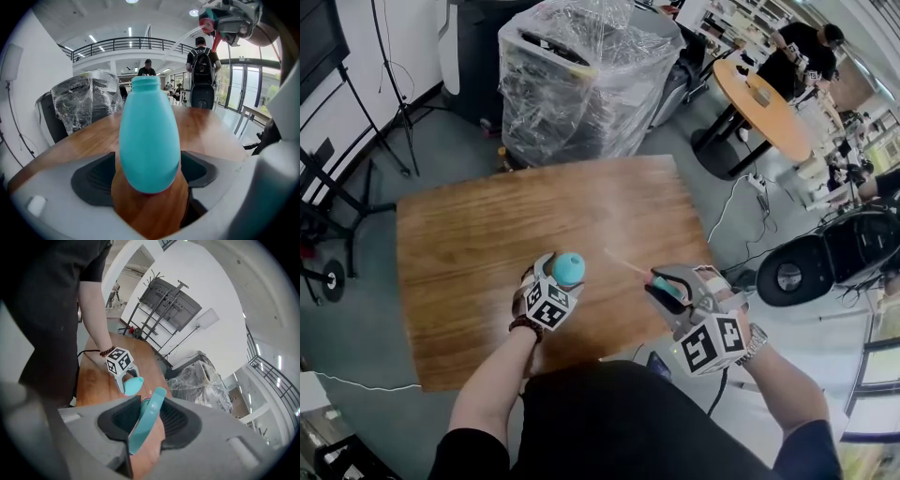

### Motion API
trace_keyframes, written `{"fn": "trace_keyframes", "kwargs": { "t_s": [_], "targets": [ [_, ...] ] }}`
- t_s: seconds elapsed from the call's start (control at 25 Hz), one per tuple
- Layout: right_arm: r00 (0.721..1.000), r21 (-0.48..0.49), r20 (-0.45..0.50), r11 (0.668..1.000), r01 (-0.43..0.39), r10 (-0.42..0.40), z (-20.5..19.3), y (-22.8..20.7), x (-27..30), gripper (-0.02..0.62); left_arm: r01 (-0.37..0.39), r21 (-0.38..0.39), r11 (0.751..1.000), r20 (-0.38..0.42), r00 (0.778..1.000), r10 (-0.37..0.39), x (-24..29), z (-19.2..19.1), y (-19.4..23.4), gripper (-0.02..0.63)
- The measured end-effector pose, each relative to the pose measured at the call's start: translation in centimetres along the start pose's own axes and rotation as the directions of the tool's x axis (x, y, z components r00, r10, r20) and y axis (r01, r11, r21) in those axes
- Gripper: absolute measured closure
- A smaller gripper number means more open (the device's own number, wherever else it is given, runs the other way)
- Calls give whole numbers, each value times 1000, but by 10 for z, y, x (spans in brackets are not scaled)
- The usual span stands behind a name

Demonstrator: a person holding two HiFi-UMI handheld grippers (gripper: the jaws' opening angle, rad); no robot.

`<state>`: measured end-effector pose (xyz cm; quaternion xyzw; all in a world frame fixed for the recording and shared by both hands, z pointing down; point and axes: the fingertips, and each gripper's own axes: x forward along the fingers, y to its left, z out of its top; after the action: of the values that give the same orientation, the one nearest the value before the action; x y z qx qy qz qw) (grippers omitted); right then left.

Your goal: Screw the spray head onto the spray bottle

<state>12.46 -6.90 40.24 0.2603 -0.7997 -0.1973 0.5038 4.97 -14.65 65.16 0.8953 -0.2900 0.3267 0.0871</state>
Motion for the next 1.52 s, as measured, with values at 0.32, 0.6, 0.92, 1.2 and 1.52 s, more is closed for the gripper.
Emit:
{"fn": "trace_keyframes", "kwargs": {
  "t_s": [0.32,0.6,0.92,1.2,1.52],
  "targets": [
    [998,11,40,998,-57,56,16,8,2,477,63,28,998,-48,997,-62,1,2,-9,196],
    [988,2,76,991,-131,131,24,14,5,477,-10,266,964,-132,990,47,-21,15,4,201],
    [978,-41,69,980,-195,198,29,30,26,477,4,515,857,-165,982,94,-48,38,-16,204],
    [964,-113,23,959,-260,264,18,51,42,477,86,572,816,-208,977,43,-62,55,-51,209],
    [950,-211,-56,926,-313,308,10,66,45,477,119,568,814,-231,973,19,-63,54,-65,213]
  ]
}}
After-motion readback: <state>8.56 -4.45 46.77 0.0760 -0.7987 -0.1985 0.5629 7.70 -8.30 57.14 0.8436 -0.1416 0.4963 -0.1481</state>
